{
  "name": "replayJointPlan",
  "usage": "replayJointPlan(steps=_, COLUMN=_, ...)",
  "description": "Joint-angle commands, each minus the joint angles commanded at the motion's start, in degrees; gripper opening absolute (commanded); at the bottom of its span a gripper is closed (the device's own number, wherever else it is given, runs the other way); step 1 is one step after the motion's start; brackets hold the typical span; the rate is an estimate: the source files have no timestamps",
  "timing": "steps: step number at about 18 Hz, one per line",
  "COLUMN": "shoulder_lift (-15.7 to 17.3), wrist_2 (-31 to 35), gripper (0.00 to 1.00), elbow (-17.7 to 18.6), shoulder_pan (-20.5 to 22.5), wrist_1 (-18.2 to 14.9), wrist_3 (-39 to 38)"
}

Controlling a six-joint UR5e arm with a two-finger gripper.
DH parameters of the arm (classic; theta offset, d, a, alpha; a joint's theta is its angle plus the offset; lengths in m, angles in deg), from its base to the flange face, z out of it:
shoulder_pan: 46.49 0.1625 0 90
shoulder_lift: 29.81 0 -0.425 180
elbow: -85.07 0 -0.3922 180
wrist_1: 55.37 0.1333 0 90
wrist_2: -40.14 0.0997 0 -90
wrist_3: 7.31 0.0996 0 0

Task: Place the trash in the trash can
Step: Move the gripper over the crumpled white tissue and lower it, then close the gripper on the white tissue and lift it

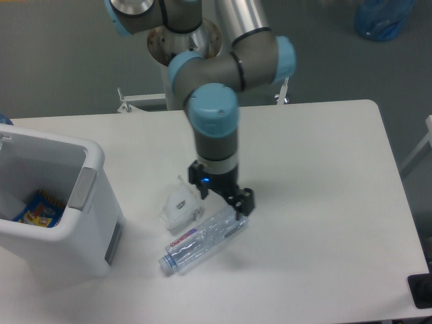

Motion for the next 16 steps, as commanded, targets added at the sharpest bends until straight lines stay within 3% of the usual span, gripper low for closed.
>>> replayJointPlan(steps=3, shoulder_lift=0.1, wrist_2=0.0, gripper=1.0, elbow=1.9, shoulder_pan=-0.4, wrist_1=0.2, wrist_3=0.0)
replayJointPlan(steps=14, shoulder_lift=-2.2, wrist_2=0.3, gripper=1.0, elbow=1.9, shoulder_pan=-1.5, wrist_1=-0.4, wrist_3=-1.3)
replayJointPlan(steps=16, shoulder_lift=-2.5, wrist_2=0.4, gripper=0.88, elbow=1.9, shoulder_pan=-1.5, wrist_1=-0.5, wrist_3=-1.4)
